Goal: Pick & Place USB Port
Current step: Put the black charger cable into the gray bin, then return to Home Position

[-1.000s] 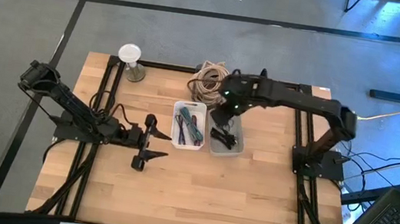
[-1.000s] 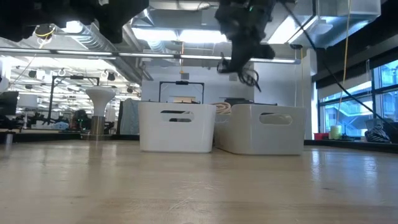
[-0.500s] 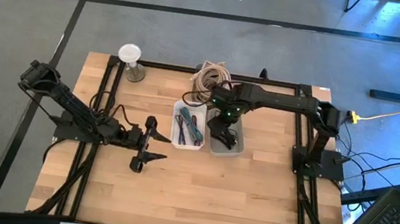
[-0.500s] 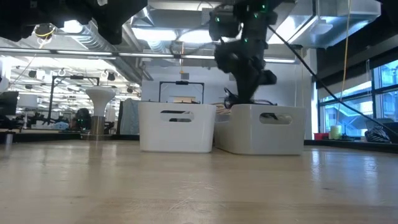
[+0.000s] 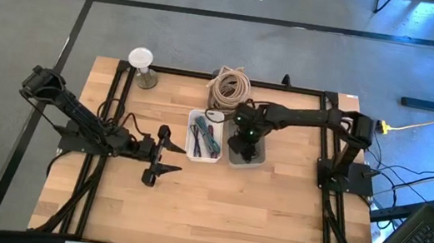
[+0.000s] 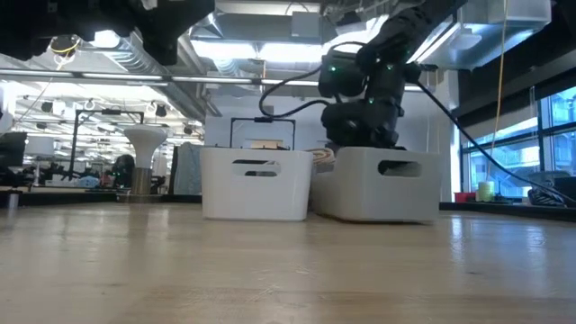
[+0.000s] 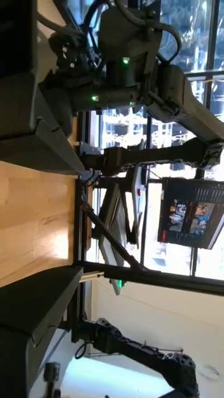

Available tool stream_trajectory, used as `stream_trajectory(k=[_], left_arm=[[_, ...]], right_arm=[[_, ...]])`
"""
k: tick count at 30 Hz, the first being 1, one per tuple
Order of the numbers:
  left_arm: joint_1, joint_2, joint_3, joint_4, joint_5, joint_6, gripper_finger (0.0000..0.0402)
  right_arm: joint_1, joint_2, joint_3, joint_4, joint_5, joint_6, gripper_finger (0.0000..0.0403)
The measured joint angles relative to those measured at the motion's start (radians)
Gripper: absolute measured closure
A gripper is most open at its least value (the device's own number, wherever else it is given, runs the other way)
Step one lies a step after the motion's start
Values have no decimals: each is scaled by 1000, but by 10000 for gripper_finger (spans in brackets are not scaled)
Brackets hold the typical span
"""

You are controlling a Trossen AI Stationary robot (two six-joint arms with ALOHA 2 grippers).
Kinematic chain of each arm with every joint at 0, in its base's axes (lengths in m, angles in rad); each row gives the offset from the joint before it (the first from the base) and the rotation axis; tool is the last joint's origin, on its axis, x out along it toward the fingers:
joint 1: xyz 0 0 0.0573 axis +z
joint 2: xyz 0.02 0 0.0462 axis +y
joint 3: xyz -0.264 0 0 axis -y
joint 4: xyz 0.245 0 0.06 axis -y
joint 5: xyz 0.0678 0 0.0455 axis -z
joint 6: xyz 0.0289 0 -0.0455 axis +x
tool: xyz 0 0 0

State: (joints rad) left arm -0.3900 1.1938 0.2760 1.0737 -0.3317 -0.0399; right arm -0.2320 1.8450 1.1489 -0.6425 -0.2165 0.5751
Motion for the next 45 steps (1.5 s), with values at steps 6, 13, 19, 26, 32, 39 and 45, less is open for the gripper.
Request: stream_trajectory(k=[6,13,19,26,32,39,45], left_arm=[[0,0,0,0,-10,0,158],[0,0,0,-1,-10,0,158],[0,0,0,-1,-10,0,158],[0,0,0,-2,-9,0,160],[0,0,0,-2,-8,0,162],[0,0,0,-2,-8,0,159],[0,0,0,-1,-8,0,161]], right_arm=[[4,-17,13,-27,73,-7,335],[7,-71,42,-24,132,-8,220],[29,-148,42,-44,189,-7,176],[216,-346,38,-42,483,-59,176],[452,-515,-28,-8,643,-80,185],[592,-622,-162,182,714,-92,211],[581,-666,-290,299,815,-145,312]])
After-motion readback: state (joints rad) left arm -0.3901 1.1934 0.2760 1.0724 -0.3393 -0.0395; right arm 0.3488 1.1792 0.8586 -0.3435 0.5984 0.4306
